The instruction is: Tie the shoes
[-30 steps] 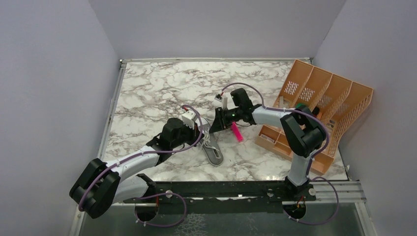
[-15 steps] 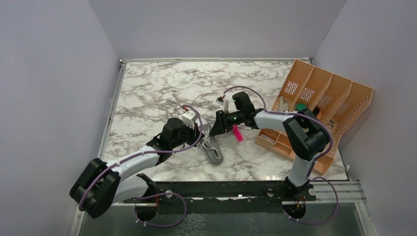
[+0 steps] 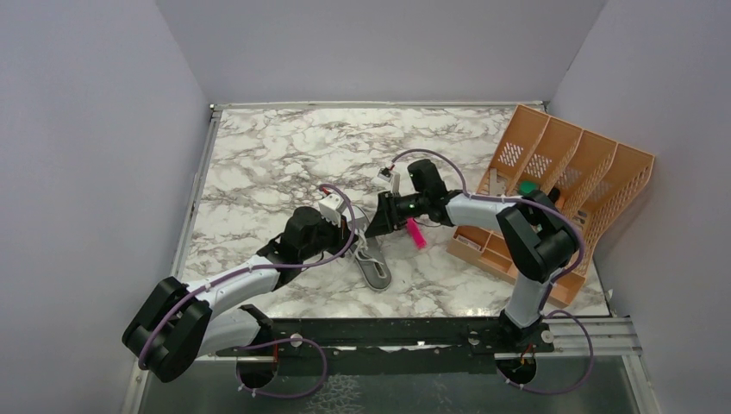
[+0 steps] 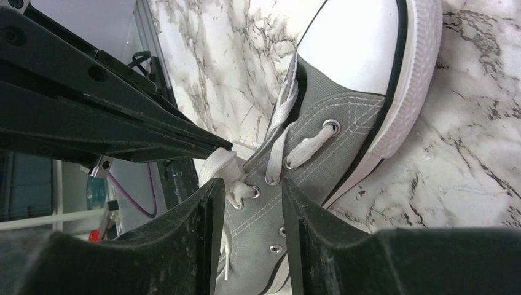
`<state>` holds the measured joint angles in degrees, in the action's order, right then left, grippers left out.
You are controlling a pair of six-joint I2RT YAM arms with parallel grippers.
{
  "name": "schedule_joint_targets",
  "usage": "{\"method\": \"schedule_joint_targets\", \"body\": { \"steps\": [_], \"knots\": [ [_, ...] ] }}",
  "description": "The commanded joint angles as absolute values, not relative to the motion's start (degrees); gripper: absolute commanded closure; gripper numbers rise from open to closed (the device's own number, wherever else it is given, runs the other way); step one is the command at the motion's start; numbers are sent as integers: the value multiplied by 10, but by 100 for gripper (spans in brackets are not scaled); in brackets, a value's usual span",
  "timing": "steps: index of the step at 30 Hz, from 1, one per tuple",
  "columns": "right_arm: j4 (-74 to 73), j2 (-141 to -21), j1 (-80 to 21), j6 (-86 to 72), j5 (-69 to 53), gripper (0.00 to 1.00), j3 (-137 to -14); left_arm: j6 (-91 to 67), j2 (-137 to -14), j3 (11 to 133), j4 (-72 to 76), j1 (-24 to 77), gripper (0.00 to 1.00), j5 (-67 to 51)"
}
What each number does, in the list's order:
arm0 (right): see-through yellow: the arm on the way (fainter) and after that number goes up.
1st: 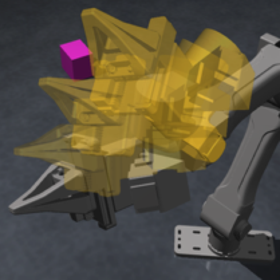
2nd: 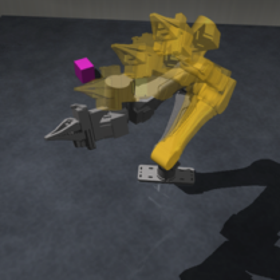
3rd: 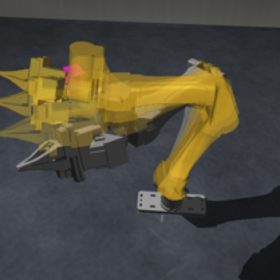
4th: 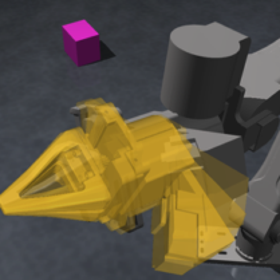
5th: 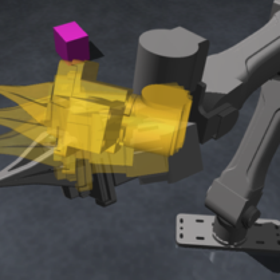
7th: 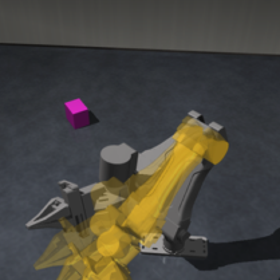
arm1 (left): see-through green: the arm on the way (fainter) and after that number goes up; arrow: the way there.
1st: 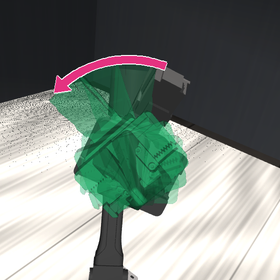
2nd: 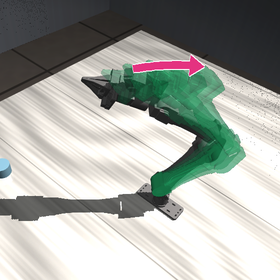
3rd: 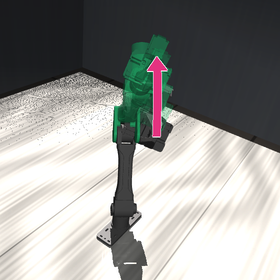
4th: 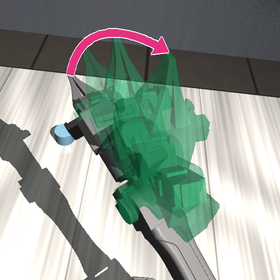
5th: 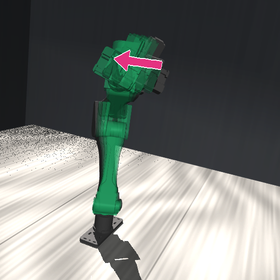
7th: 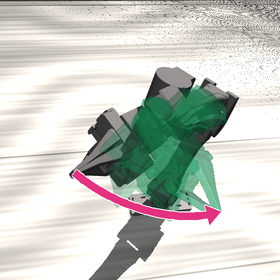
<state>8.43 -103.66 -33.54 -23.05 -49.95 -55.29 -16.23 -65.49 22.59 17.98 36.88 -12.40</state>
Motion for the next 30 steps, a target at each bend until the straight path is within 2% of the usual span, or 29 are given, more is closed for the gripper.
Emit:
{"method": "schedule_joint_targets", "body": {
  "steps": [1,10,26,30],
  "knots": [
    [103,-1057,-342,-233,-536,57,-575,-159,-657,232,199,373,100,-130],
    [112,-1066,-354,-237,-546,61,-583,-159,-663,237,199,373,100,-133],
    [122,-1071,-366,-245,-554,57,-588,-158,-668,241,199,373,100,-135],
    [120,-1078,-369,-242,-548,62,-589,-157,-664,240,199,373,100,-135]
  ]
}}
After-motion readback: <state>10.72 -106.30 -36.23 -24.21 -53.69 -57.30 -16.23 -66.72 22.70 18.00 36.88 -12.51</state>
